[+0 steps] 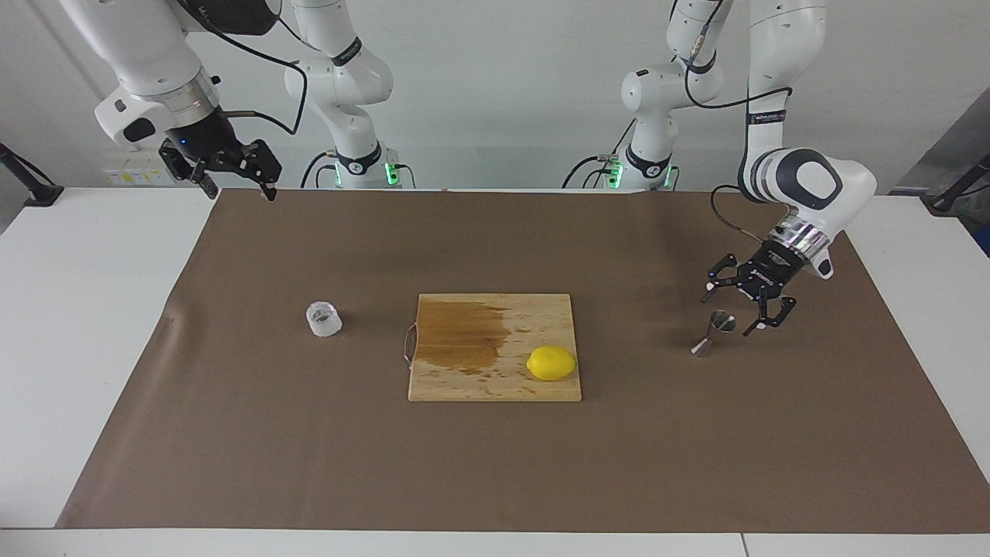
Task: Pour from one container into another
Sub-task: 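Position the left gripper fingers around the metal cup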
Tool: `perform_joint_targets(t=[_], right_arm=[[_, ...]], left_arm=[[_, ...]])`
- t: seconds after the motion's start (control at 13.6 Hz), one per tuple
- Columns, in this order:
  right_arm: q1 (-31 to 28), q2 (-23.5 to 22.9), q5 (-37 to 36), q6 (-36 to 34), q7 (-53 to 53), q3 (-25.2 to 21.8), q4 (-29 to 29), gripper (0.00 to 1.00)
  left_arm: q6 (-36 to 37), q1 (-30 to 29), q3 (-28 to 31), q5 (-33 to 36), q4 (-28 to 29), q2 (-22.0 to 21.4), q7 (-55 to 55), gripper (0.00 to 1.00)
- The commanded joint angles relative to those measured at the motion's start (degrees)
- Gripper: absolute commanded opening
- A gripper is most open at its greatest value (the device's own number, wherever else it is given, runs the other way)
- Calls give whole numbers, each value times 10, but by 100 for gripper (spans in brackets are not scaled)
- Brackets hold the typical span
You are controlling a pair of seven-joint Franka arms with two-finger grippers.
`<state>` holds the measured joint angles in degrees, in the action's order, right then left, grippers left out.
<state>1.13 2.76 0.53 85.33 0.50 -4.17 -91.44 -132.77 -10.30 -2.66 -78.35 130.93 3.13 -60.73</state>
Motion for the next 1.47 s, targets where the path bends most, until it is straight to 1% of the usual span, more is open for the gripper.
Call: perform_joint_targets(t=[0.0,0.73,0.88,1.1,1.4], right_arm=[[-3,6,12,-4,-16,-1,-3,100],[-3,6,12,-4,-16,-1,-3,100],[-3,6,12,-4,-16,-1,-3,100],[-3,6,12,-4,-16,-1,-3,100],[-3,6,12,-4,-16,-1,-3,100]], left_arm=[[-18,8,4,-13,12,-3,-4,100],[-28,17,4,-16,19,-4,-2,100],[-28,17,4,-16,20,-4,0,97],[-28,17,4,-18,30,-8,0,90],[-28,17,4,-18,32,-8,0,87]])
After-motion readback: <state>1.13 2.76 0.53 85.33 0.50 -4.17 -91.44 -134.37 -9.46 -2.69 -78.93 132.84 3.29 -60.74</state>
